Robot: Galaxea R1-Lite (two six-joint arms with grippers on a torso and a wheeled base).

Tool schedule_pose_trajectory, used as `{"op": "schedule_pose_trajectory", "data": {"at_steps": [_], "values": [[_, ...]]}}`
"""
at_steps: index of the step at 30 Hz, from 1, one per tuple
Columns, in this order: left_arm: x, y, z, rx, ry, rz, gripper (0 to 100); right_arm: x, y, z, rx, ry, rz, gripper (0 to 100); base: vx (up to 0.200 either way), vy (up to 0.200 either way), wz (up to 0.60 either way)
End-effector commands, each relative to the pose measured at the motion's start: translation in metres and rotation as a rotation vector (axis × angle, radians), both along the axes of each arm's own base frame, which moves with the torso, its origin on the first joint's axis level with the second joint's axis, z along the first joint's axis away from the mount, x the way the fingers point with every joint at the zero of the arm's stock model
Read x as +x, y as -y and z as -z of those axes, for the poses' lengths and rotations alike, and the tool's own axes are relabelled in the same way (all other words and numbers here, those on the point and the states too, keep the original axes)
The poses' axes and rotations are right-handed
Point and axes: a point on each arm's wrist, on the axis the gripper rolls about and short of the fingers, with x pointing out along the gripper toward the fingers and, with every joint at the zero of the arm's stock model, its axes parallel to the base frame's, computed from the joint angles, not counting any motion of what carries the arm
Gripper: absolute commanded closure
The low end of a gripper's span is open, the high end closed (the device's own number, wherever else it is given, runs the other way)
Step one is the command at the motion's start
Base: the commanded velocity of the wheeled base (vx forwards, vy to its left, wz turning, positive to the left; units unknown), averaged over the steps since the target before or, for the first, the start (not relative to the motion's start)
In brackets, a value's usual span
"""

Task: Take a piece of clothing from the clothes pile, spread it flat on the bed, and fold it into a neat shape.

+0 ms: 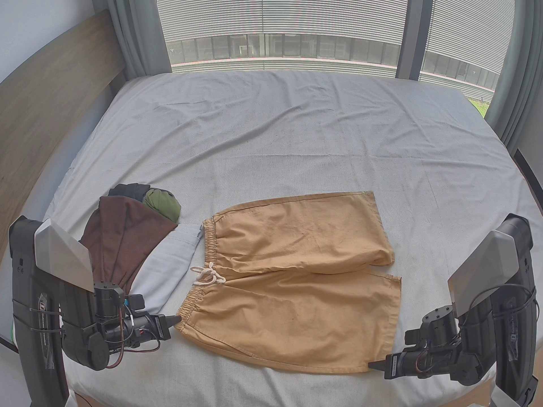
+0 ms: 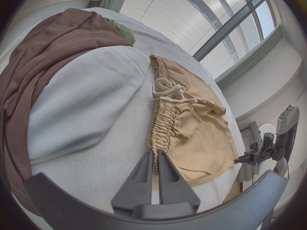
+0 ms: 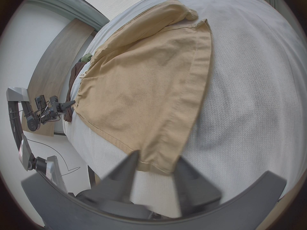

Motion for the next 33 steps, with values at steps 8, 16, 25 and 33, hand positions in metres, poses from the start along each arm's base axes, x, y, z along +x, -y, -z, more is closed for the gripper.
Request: {"op": "schedule_pose_trajectory", "data": {"at_steps": [8,16,25,33], "values": [[0.000,0.000,0.000,0.000,-0.001,0.001,100,-0.001,0.007,-0.004,-0.008,-0.002,0.030,100,0.000,0.000,0.00],[0.001,0.000,0.000,0.002,0.005,0.000,100,0.001,0.008,-0.013,-0.025,0.045,0.059,100,0.000,0.000,0.00],[0.003,-0.003,-0.014,-0.003,0.053,-0.012,100,0.005,0.010,-0.030,-0.002,0.118,0.081,100,0.000,0.000,0.00],[0.006,0.005,-0.053,-0.056,0.170,-0.013,100,0.008,0.009,-0.058,0.053,0.247,0.080,100,0.000,0.000,0.00]]}}
